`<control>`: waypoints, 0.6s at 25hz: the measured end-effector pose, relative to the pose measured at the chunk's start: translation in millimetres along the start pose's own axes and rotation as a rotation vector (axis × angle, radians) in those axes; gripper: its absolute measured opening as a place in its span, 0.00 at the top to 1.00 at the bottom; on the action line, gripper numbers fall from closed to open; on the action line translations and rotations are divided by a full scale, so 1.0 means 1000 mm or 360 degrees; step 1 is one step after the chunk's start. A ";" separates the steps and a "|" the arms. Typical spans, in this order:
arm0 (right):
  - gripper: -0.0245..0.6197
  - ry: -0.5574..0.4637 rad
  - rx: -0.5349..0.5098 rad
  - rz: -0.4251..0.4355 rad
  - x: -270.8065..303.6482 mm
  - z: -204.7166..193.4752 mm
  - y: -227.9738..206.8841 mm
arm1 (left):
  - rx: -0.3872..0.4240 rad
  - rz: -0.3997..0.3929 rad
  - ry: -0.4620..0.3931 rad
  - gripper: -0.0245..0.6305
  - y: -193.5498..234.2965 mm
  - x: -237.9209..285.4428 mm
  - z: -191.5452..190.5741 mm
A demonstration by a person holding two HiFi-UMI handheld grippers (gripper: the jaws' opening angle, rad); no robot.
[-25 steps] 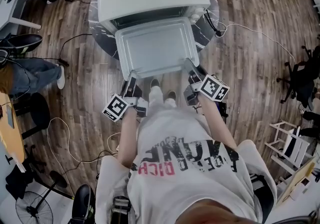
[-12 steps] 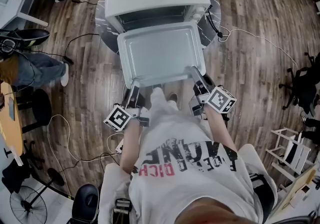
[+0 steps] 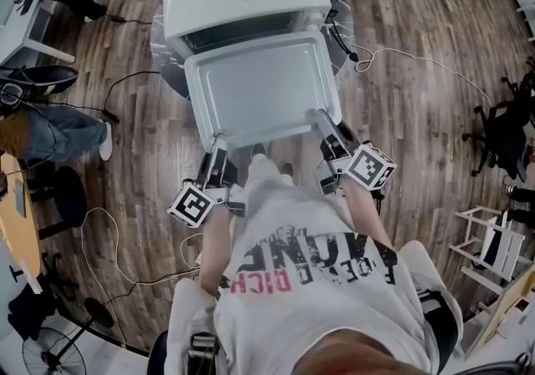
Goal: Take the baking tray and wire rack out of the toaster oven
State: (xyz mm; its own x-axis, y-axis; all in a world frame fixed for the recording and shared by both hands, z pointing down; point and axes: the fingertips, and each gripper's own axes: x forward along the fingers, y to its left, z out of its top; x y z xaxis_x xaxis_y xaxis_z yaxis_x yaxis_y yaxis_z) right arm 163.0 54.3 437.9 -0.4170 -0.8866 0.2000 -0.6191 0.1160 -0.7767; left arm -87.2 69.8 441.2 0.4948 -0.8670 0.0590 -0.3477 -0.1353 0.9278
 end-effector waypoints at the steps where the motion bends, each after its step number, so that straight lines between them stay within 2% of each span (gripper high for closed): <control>1: 0.77 -0.0006 -0.0006 -0.0002 0.000 0.002 0.001 | 0.0010 -0.0011 0.0000 0.81 -0.003 0.002 0.002; 6: 0.77 -0.0056 -0.0002 0.0040 0.005 0.018 0.008 | 0.0034 -0.0056 -0.0010 0.81 -0.017 0.014 0.010; 13: 0.77 -0.0131 -0.0008 0.0094 0.034 0.043 0.020 | 0.0005 -0.0089 -0.0010 0.81 -0.019 0.042 0.030; 15: 0.77 -0.0141 -0.0016 0.0058 0.041 0.048 0.017 | 0.0008 -0.0103 0.0002 0.81 -0.019 0.052 0.037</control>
State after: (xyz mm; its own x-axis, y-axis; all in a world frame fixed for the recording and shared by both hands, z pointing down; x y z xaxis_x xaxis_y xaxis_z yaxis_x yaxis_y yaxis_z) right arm 166.6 -1.6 404.2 -0.3795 -0.9177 0.1178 -0.6113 0.1531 -0.7764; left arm -84.8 9.8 412.9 0.5177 -0.8556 -0.0008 -0.3186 -0.1936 0.9279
